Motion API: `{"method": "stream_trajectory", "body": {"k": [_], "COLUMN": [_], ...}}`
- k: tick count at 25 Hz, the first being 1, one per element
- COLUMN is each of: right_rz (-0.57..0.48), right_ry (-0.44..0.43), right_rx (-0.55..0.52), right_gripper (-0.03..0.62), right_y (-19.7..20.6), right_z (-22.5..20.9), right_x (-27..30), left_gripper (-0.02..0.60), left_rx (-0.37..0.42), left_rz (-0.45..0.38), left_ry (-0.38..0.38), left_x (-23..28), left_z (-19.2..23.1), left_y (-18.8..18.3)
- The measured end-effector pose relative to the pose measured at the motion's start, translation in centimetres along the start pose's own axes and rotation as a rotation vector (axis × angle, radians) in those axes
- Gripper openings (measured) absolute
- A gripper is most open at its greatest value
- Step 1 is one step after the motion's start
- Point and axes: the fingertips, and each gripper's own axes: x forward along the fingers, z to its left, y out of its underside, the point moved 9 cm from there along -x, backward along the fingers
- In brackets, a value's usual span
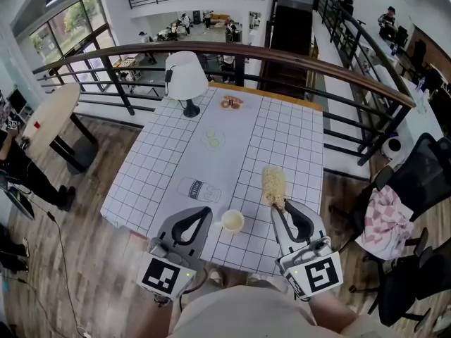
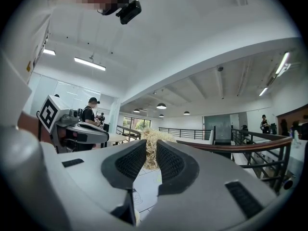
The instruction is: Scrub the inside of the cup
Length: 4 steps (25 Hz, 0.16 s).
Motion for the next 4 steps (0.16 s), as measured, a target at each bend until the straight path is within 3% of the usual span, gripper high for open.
{"method": "stream_trajectory", "body": {"k": [4], "right_rz": [0.001], "right_ry": [-0.008], "right_rx": [0.003], "right_gripper": [0.067], "right_y": [0.07], "right_z": [-0.22], "right_x": [-0.01], "left_gripper": [0.014], "left_rx": [0.004], "left_rz": [0.004], "left_ry": [-0.003], "left_x": [0.28], "left_z": [-0.13], "left_y": [-0.04]}}
